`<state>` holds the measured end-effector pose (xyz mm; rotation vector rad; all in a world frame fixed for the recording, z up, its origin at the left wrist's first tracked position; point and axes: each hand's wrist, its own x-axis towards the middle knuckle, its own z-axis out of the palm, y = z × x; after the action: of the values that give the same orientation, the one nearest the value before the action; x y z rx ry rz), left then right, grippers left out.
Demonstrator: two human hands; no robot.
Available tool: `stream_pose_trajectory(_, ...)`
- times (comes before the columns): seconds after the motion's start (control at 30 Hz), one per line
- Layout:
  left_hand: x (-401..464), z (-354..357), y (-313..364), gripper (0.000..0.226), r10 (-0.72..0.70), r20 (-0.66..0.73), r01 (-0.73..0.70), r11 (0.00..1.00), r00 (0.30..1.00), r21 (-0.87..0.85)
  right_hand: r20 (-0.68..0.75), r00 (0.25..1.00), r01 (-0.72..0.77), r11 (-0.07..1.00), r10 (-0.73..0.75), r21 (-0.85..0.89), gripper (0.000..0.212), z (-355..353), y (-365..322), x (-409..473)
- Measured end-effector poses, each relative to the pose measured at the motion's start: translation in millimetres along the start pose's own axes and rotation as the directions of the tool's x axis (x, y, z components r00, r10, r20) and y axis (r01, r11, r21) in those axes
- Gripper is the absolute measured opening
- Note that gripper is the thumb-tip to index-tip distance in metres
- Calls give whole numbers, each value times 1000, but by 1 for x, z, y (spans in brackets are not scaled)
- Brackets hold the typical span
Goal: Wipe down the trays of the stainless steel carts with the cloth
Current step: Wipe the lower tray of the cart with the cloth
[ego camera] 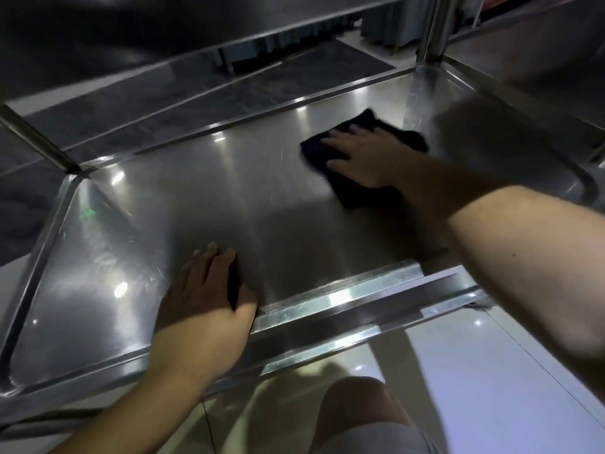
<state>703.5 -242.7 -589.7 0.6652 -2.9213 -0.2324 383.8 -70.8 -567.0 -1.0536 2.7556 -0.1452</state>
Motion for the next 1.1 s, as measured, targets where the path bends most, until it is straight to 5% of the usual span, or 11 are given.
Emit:
stream_pose_trajectory(0.13, -1, 2, 1, 71, -4, -21, 4, 1000, 1000, 3, -30, 944, -326, 944, 328, 59, 65, -14, 90, -4)
stream_pose_trajectory(0.27, 1, 5, 1, 68, -15, -31, 14, 1000, 999, -5, -34, 879, -472, 878, 476, 73, 67, -15, 153, -46)
stream_pose_trajectory(0.6, 0, 7, 3, 64, -34, -50, 32, 999, 998, -28, -55, 759, -637, 758, 649, 141, 79, 18, 107, -171)
stream_pose_trajectory(0.93, -1, 7, 2, 52, 17, -90, -20, 999, 996, -34, -196, 940, -274, 961, 278, 46, 72, 59, -120, -198)
stream_pose_trajectory(1.1, -1, 7, 0, 60, 28, -79, -30, 999, 996, -23, -241, 954, -185, 983, 177, -10, 54, 62, -103, -197)
